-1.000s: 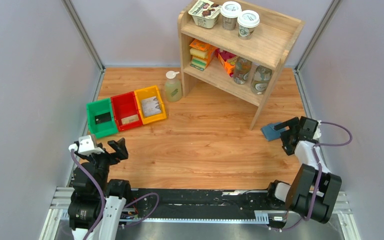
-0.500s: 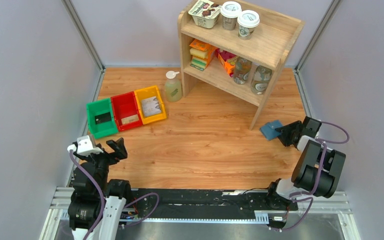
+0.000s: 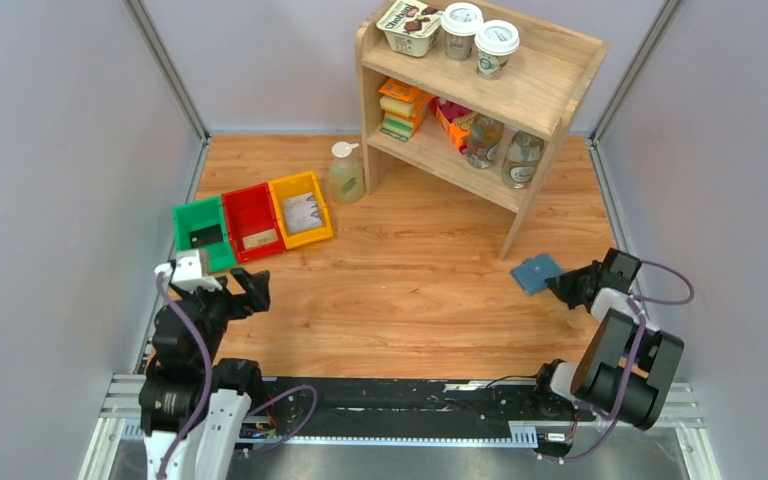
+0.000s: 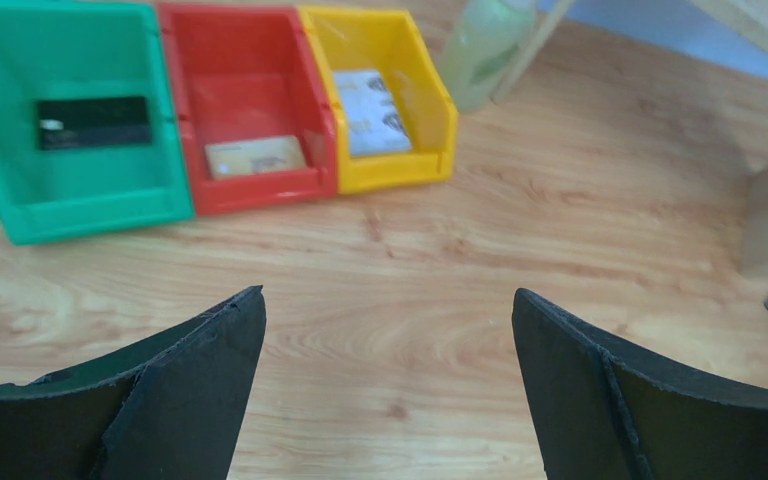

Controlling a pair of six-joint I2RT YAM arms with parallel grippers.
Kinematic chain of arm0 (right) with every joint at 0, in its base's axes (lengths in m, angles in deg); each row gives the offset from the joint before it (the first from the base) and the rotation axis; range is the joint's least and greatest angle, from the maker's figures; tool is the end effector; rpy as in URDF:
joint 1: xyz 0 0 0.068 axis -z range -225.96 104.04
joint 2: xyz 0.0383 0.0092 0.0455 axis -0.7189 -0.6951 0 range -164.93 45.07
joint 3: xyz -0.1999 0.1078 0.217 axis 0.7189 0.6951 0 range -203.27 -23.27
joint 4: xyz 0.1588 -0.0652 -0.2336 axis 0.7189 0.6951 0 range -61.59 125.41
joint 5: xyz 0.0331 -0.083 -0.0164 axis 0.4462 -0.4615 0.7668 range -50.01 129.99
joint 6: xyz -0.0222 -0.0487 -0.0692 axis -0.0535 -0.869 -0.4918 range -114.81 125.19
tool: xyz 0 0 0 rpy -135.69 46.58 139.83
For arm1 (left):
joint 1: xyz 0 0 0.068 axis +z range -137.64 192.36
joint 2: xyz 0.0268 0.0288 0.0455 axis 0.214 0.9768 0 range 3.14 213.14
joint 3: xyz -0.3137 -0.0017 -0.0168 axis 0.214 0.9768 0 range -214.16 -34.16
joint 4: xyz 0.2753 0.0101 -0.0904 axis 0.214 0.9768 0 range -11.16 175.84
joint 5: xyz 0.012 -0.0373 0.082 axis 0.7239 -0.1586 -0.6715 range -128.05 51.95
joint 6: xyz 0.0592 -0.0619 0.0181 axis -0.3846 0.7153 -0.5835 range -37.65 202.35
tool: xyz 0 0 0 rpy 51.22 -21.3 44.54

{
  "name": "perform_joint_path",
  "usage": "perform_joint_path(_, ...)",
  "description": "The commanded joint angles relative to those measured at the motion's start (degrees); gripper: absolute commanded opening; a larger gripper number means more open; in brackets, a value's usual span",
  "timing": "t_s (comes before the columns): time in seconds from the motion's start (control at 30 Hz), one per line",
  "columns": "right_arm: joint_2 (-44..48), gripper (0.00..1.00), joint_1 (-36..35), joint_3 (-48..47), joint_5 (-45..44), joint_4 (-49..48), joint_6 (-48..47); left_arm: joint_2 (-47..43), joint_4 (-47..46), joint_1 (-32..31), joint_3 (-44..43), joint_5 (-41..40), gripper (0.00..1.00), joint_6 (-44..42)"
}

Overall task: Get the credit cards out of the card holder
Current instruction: Move the card holder to the center of the board.

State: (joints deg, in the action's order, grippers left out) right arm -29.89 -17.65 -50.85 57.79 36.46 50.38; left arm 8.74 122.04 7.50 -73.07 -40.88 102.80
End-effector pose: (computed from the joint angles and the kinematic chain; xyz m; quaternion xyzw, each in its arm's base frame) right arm 0.2356 -0.0998 0.1259 0.5276 0.7833 0.1893 0.2687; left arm 0.0613 -0.0013 0.3186 -0.1195 0.7560 -0.1225 0.6318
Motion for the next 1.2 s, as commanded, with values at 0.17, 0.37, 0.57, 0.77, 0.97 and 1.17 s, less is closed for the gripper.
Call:
perform_joint_path(0.17,17.55,0.02,-5.19,12.35,9.69,11.90,-2.13,24.00,-1.45,-0.23,0.24,22.51,1.00,1.96)
perform_joint_path(0.37,26.70,0.07,-27.12,15.10,6.39,9.09,3.14,25.78,-1.11,-0.15,1.21,23.75,1.00,4.60)
perform_joint_path(0.57,20.49,0.09,-49.47,8.78,-4.78,2.59,7.02,22.70,1.79,-0.23,-0.72,15.94,1.00,8.98)
perform_joint_path(0.77,4.32,0.08,-66.79,-0.89,-11.47,-6.20,7.90,22.70,2.51,-0.15,0.68,22.40,1.00,12.94)
perform_joint_path(0.97,-9.75,0.26,-74.80,-13.63,-13.93,-4.99,5.97,19.98,-1.37,-0.23,2.44,31.13,1.00,14.17)
perform_joint_path(1.17,-8.98,1.00,-78.85,-19.36,-25.60,3.88,-0.01,16.72,-1.45,-0.23,4.28,32.44,1.00,19.44)
